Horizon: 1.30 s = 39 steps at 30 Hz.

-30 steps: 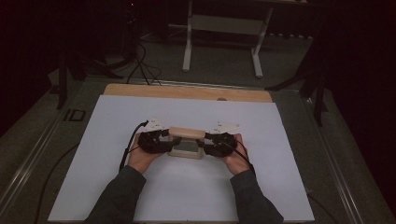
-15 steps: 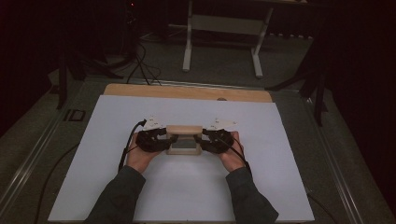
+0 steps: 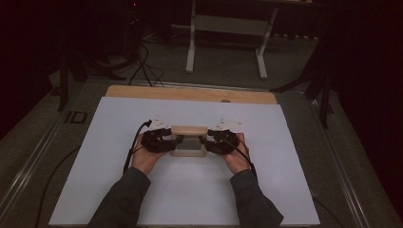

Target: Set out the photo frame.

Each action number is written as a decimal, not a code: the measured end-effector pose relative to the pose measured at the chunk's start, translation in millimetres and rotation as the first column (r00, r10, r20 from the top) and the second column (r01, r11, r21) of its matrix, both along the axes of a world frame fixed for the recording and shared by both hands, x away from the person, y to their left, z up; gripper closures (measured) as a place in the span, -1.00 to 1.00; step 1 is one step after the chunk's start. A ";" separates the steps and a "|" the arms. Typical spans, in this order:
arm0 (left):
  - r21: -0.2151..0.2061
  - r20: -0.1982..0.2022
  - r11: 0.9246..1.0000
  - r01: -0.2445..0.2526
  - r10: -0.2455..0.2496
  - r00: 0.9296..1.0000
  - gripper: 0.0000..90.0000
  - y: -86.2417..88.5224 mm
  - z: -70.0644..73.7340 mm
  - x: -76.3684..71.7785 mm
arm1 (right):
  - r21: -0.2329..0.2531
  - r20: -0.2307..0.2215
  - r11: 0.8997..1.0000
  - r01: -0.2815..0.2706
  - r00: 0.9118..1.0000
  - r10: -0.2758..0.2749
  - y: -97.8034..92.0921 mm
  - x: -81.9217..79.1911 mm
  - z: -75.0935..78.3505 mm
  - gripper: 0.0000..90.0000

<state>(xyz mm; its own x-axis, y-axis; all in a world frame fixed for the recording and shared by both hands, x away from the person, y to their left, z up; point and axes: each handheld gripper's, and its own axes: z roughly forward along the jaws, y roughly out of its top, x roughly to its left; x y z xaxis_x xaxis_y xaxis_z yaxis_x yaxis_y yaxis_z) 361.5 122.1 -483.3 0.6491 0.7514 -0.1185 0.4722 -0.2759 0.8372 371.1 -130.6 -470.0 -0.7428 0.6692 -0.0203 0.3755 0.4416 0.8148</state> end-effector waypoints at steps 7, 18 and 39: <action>-0.009 -0.015 1.000 0.001 -0.001 1.000 0.00 0.0 0.0 4.1 | 0.005 -0.008 1.000 0.015 1.000 -0.015 -0.1 1.4 -0.3 0.21; -0.022 -0.043 0.999 -0.029 0.028 0.999 -0.13 1.0 -2.1 7.1 | 0.030 -0.040 0.999 0.022 0.999 -0.021 -2.2 6.3 -2.8 0.12; -0.029 -0.075 0.998 -0.047 0.045 0.996 -0.15 5.1 -4.7 6.7 | 0.036 -0.042 0.999 0.039 0.998 -0.037 -5.1 8.2 -2.8 0.18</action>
<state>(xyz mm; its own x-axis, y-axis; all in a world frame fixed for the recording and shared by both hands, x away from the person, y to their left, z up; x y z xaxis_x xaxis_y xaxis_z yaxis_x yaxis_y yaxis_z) 368.3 127.2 -488.0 0.6027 0.7754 -0.1883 0.5448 -0.2275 0.8071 379.4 -135.7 -472.7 -0.7165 0.6968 0.0347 0.4250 0.3966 0.8137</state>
